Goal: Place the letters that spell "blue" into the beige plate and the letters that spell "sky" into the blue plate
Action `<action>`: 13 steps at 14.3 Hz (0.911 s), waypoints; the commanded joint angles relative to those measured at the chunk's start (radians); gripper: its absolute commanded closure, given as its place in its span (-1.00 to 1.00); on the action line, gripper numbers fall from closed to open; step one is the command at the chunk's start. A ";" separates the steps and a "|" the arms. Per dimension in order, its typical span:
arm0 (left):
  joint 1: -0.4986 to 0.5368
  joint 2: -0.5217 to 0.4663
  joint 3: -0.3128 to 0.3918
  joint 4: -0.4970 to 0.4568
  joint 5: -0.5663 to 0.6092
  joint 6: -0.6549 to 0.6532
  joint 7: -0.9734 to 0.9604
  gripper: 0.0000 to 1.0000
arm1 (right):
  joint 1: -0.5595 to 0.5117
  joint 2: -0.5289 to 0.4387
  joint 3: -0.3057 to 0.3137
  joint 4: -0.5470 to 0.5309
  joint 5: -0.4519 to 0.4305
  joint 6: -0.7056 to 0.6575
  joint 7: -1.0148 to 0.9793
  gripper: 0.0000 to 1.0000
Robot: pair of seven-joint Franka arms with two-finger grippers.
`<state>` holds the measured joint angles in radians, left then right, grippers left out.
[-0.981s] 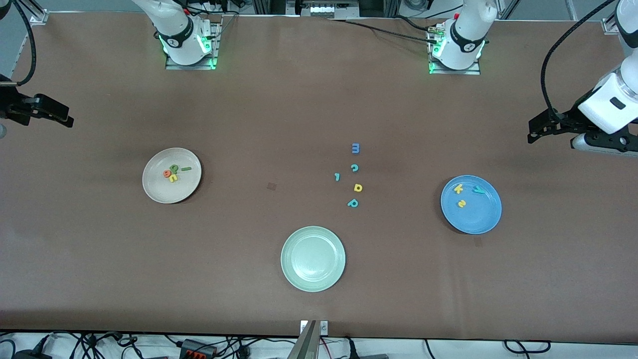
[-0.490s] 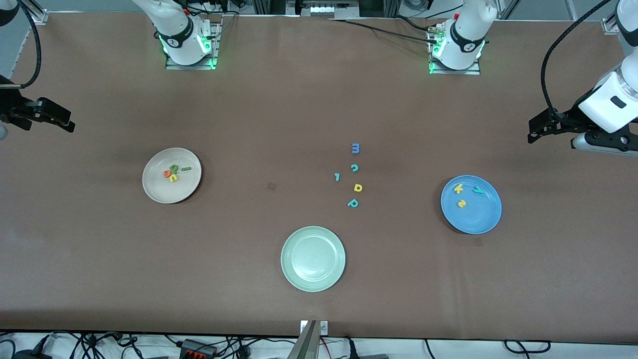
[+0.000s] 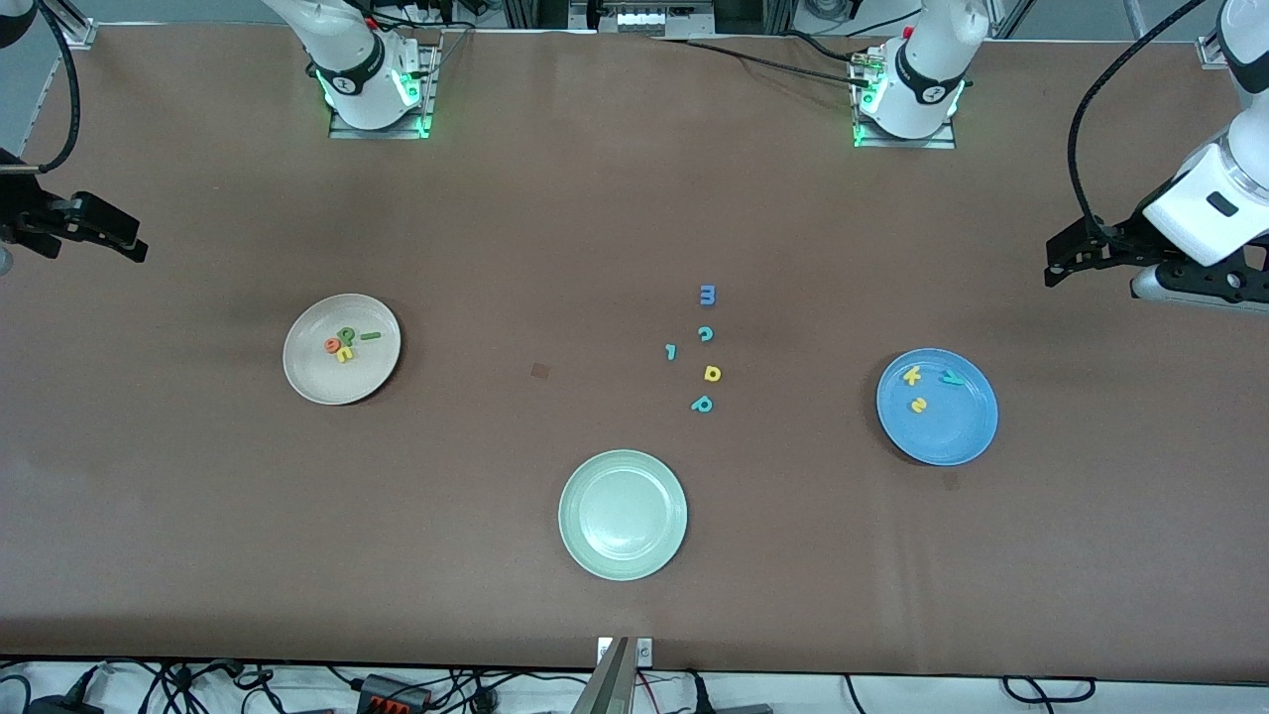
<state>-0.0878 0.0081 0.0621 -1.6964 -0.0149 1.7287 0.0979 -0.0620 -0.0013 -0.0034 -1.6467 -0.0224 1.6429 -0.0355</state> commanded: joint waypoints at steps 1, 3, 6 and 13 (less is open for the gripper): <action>-0.003 0.020 -0.001 0.038 -0.008 -0.017 -0.010 -1.00 | 0.002 -0.025 0.005 -0.013 -0.010 0.000 0.008 -1.00; -0.003 0.024 -0.001 0.038 -0.008 -0.014 -0.012 -1.00 | 0.002 -0.032 0.005 -0.015 -0.013 -0.003 0.003 -1.00; -0.004 0.030 -0.002 0.050 -0.008 -0.015 -0.012 -1.00 | 0.002 -0.036 0.005 -0.015 -0.016 -0.003 0.003 -1.00; -0.003 0.029 -0.004 0.050 -0.010 -0.020 -0.012 -1.00 | 0.001 -0.034 0.005 -0.015 -0.019 0.003 -0.001 -1.00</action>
<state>-0.0883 0.0220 0.0610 -1.6796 -0.0149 1.7291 0.0922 -0.0615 -0.0149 -0.0022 -1.6467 -0.0237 1.6425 -0.0355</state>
